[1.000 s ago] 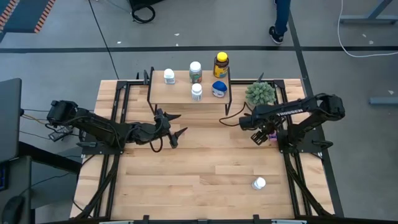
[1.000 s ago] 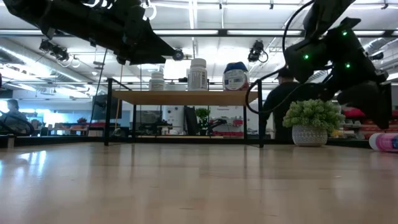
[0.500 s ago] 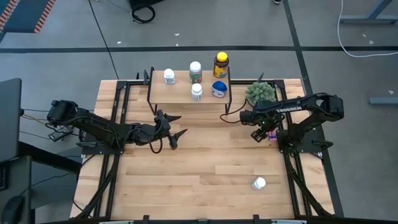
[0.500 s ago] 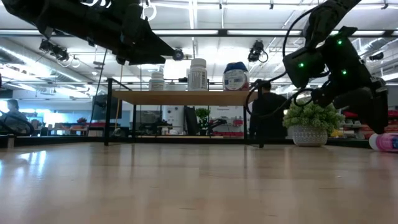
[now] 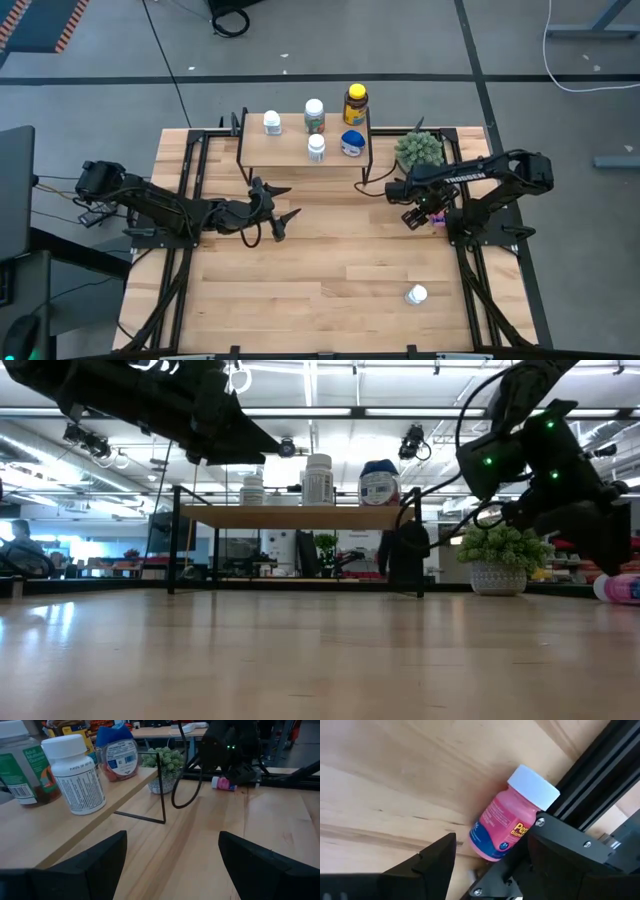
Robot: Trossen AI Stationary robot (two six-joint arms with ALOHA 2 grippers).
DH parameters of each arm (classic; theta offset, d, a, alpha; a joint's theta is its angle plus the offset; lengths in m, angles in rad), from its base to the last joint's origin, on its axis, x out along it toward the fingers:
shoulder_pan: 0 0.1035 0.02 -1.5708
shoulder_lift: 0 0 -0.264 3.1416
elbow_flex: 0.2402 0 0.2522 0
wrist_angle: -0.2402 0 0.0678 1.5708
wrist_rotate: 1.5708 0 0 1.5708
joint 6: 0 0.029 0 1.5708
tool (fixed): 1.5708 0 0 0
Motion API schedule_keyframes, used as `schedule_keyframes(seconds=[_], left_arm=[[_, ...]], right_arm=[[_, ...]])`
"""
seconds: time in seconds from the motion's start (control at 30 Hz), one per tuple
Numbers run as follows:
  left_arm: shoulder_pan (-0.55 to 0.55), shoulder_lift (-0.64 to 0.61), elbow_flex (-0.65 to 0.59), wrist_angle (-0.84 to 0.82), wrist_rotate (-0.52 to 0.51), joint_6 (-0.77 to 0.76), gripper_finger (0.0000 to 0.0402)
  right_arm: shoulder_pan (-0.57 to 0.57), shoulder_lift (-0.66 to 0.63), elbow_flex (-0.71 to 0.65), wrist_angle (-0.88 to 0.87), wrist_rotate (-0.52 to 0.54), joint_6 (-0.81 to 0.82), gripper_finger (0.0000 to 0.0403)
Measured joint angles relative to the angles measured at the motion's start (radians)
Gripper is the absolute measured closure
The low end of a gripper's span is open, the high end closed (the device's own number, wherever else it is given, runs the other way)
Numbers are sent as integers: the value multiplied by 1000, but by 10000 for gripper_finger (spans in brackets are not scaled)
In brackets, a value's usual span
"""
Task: Pick and place medicine bottles onto shelf by color
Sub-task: Put the pink pill bottle on the shelf
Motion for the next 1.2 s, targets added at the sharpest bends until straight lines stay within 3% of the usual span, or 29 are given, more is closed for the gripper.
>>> schedule_keyframes(seconds=[0.27, 0.5, 0.77, 1.07, 1.2], left_arm=[[-5, 0, 0, -6, 0, 0, 84], [-6, 0, 0, -6, 0, 0, 84], [-6, 0, 0, -13, 0, 0, 84], [-5, 0, 0, -13, 0, 0, 84], [-5, 0, 0, -13, 0, 0, 84]], right_arm=[[77, 67, 0, 0, -72, -98, 148], [82, 170, 1, -1, -9, -61, 148], [46, 302, 1, 6, -28, -39, 148], [46, 278, 0, 38, 4, -28, 151], [56, 275, 0, 45, 5, -25, 177]])
